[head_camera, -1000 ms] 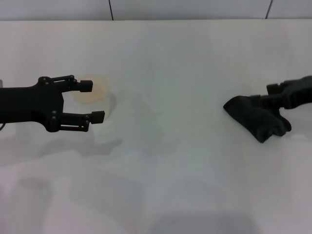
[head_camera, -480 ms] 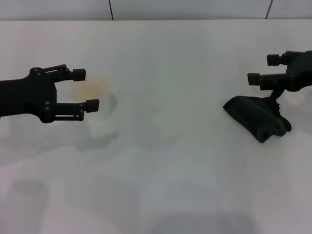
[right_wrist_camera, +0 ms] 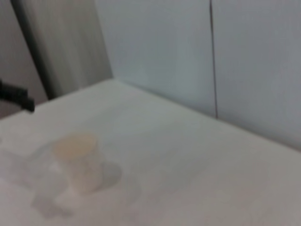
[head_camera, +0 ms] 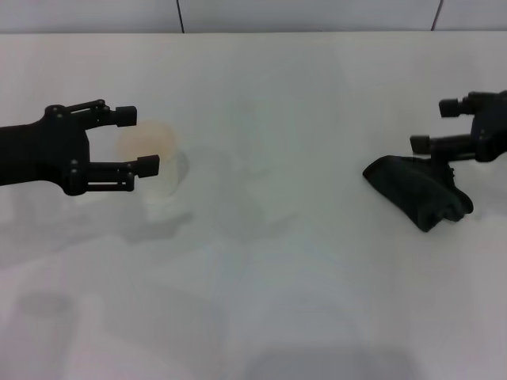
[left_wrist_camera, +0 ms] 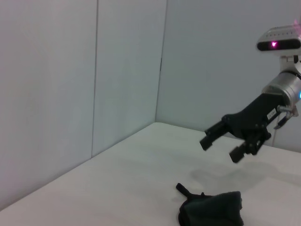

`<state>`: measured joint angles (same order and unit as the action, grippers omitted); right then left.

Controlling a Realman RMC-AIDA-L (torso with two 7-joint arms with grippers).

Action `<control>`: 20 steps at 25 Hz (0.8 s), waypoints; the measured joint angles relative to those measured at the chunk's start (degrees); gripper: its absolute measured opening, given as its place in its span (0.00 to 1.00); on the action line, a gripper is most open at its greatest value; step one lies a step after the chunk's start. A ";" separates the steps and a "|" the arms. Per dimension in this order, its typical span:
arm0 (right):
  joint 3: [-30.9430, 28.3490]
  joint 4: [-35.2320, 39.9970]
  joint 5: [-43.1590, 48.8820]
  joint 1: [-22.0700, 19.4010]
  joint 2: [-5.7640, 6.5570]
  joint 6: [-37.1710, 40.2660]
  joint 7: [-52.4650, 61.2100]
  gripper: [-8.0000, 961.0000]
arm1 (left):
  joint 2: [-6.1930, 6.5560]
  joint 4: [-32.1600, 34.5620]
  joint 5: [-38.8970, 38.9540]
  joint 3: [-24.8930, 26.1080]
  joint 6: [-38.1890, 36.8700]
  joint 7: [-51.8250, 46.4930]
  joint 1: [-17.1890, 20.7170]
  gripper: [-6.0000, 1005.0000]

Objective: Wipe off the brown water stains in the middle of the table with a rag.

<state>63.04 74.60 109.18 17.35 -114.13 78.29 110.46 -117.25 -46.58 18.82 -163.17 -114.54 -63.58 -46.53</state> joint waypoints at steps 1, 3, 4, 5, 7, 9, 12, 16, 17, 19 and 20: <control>-0.01 0.05 0.69 0.22 0.03 0.59 0.16 0.91 | 0.00 0.00 -0.09 -0.03 -0.04 -0.21 -0.09 0.89; -0.02 0.07 2.31 0.80 0.11 2.06 0.46 0.91 | 0.01 0.00 -0.26 -0.04 -0.14 -0.57 -0.18 0.89; -0.03 0.06 2.91 0.96 0.13 2.37 0.50 0.91 | 0.03 0.00 -0.31 -0.04 -0.20 -0.69 -0.18 0.89; -0.06 -0.03 5.06 1.33 0.03 3.36 0.73 0.91 | 0.09 0.00 -0.35 -0.04 -0.25 -0.81 -0.21 0.89; -0.10 -0.03 5.70 1.38 -0.08 3.70 0.84 0.91 | 0.15 0.00 -0.46 -0.04 -0.30 -0.93 -0.24 0.89; -0.25 0.12 6.50 1.42 -0.23 4.46 0.93 0.91 | 0.19 0.01 -0.85 -0.04 -0.32 -0.95 -0.23 0.89; -0.46 0.25 6.68 1.49 -0.31 5.17 0.94 0.91 | 0.19 0.09 -1.23 -0.04 -0.36 -0.95 -0.19 0.89; -0.53 0.15 6.68 1.63 -0.32 5.26 0.88 0.91 | 0.12 0.36 -1.96 -0.04 -0.40 -0.83 -0.14 0.89; -0.52 0.11 6.68 1.63 -0.36 5.28 0.82 0.91 | 0.07 0.36 -2.04 -0.04 -0.40 -0.78 -0.14 0.89; -0.53 0.05 6.68 1.67 -0.41 5.30 0.69 0.91 | -0.10 0.24 -2.29 -0.04 -0.41 -0.69 -0.14 0.89; -0.52 0.02 6.69 1.72 -0.42 5.31 0.68 0.91 | -0.13 0.18 -2.35 -0.04 -0.42 -0.69 -0.14 0.89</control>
<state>62.52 74.62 115.86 19.07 -114.54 83.60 111.14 -117.38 -46.40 16.47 -163.22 -114.96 -64.27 -46.67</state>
